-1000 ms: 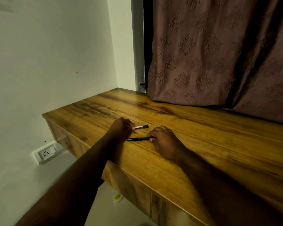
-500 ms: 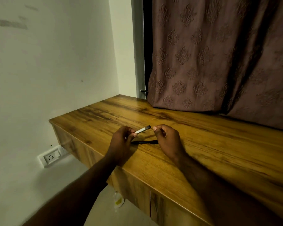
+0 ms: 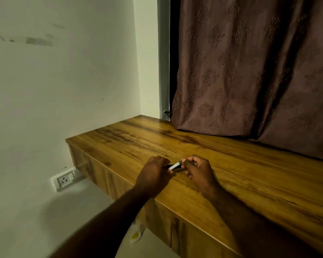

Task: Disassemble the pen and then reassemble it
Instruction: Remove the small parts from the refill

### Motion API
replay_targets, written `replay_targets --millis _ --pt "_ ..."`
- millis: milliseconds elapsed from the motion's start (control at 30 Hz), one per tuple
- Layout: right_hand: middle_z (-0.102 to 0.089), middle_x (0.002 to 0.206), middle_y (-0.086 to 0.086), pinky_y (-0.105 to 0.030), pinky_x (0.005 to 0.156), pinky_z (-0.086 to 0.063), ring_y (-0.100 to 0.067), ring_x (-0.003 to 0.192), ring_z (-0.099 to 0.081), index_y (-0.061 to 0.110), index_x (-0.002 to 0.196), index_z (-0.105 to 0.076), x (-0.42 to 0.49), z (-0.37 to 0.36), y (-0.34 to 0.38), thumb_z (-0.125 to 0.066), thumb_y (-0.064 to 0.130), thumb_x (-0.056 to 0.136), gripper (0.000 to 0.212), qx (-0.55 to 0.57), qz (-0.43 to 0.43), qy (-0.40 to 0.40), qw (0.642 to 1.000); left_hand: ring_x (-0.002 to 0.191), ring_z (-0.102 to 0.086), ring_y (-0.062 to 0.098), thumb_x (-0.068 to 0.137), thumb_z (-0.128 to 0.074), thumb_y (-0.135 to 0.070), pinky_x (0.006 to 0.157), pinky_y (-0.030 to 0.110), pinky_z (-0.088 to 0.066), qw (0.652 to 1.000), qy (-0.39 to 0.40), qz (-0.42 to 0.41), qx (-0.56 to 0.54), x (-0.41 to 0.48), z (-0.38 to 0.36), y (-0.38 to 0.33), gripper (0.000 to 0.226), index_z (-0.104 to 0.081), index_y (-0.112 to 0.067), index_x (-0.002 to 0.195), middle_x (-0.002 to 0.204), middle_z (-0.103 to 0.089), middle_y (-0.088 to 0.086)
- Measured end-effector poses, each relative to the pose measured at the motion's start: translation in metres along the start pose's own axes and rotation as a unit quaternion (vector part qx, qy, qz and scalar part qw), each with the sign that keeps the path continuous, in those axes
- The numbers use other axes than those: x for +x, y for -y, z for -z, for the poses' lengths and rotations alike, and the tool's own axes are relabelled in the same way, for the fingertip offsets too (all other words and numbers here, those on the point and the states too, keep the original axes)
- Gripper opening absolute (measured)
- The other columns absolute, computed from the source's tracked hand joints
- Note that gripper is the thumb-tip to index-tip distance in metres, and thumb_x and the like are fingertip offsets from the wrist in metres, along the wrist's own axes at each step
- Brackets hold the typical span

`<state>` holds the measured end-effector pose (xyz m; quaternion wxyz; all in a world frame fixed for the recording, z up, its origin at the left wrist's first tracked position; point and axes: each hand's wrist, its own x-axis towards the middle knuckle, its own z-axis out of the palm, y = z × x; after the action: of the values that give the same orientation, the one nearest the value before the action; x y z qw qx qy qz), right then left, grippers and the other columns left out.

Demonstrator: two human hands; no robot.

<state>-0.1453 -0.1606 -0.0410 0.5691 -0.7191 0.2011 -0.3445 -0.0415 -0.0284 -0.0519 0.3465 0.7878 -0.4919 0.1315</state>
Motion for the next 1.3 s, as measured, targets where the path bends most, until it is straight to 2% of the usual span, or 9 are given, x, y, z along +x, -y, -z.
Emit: replay_targets --millis 100,200,300,467,733,867,967,1167,1300 --pt "-0.063 0.064 0.0 -0.015 0.047 -0.04 -0.001 0.05 -0.052 0.004 0.086 -0.069 0.002 -0.001 -0.002 -0.06 0.011 0.091 0.012 0.01 -0.002 0.01 1.0 0.083 -0.053 0.021 0.083 -0.064 -0.034 0.067 0.03 -0.038 0.995 0.0 -0.063 0.071 0.008 -0.01 -0.003 0.024 -0.065 -0.015 0.097 0.089 -0.064 0.003" --pt "-0.065 0.07 -0.002 -0.012 0.047 -0.041 -0.003 0.053 -0.053 0.006 0.088 -0.068 0.003 -0.002 -0.001 -0.06 0.008 0.091 0.009 0.019 -0.002 0.024 1.0 0.08 -0.053 0.021 0.085 -0.059 -0.033 0.065 0.033 -0.042 0.993 -0.018 -0.072 0.089 0.011 -0.012 0.0 0.021 -0.067 -0.016 0.092 0.086 -0.064 0.003" --pt "-0.065 0.071 -0.003 -0.013 0.049 -0.042 -0.007 0.057 -0.053 0.01 0.087 -0.069 0.008 -0.002 -0.004 -0.062 0.008 0.089 0.008 -0.004 -0.007 0.039 0.999 0.082 -0.053 0.023 0.085 -0.052 -0.03 0.067 0.036 -0.044 0.993 -0.052 -0.051 0.096 0.013 -0.01 0.005 0.024 -0.07 -0.016 0.094 0.089 -0.062 0.004" --pt "-0.067 0.074 -0.009 -0.014 0.047 -0.042 -0.008 0.056 -0.054 0.005 0.088 -0.069 0.011 -0.004 -0.007 -0.061 0.007 0.089 0.008 -0.025 -0.025 0.045 0.998 0.081 -0.05 0.019 0.083 -0.063 -0.032 0.066 0.034 -0.044 0.99 -0.052 -0.048 0.124 0.01 -0.009 0.007 0.019 -0.072 -0.023 0.097 0.087 -0.059 0.0" --pt "-0.062 0.068 -0.011 -0.024 0.046 -0.041 -0.014 0.051 -0.05 -0.003 0.086 -0.065 0.008 0.001 0.0 -0.059 0.0 0.088 0.007 0.011 -0.057 0.054 0.997 0.081 -0.051 0.022 0.084 -0.064 -0.021 0.067 0.037 -0.045 0.992 -0.055 -0.038 0.105 0.009 -0.011 0.007 0.017 -0.072 -0.017 0.099 0.087 -0.06 0.004" --pt "-0.061 0.069 -0.015 -0.027 0.048 -0.041 -0.017 0.053 -0.05 0.001 0.08 -0.066 0.011 0.011 0.002 -0.057 -0.001 0.088 0.012 0.037 -0.061 0.018 0.997 0.085 -0.052 0.022 0.087 -0.06 -0.022 0.071 0.036 -0.044 0.992 -0.066 0.009 0.104 0.01 -0.009 0.014 0.016 -0.072 -0.017 0.096 0.087 -0.061 0.003" --pt "-0.061 0.069 -0.015 -0.028 0.05 -0.04 -0.017 0.055 -0.051 0.002 0.079 -0.066 0.014 0.02 0.003 -0.056 -0.003 0.087 0.014 0.055 -0.075 0.031 0.995 0.085 -0.051 0.02 0.088 -0.058 -0.022 0.073 0.038 -0.046 0.993 -0.062 0.017 0.1 0.009 -0.008 0.012 0.018 -0.071 -0.018 0.099 0.09 -0.061 0.002" --pt "-0.061 0.069 -0.009 -0.024 0.049 -0.041 -0.012 0.055 -0.05 0.007 0.085 -0.069 0.013 0.019 -0.002 -0.061 0.0 0.085 0.01 -0.061 -0.052 0.131 0.988 0.087 -0.053 0.022 0.089 -0.058 -0.018 0.073 0.038 -0.046 0.995 -0.081 0.035 0.055 0.005 -0.005 0.006 0.018 -0.07 -0.014 0.102 0.093 -0.062 0.005" --pt "-0.069 0.077 -0.001 -0.017 0.063 -0.047 -0.004 0.065 -0.058 0.009 0.094 -0.073 0.01 0.021 -0.004 -0.069 0.007 0.084 0.011 -0.159 0.015 0.184 0.97 0.085 -0.053 0.022 0.089 -0.059 -0.018 0.072 0.039 -0.046 0.995 -0.078 0.045 0.051 0.006 -0.005 0.006 0.017 -0.07 -0.013 0.1 0.091 -0.063 0.007"
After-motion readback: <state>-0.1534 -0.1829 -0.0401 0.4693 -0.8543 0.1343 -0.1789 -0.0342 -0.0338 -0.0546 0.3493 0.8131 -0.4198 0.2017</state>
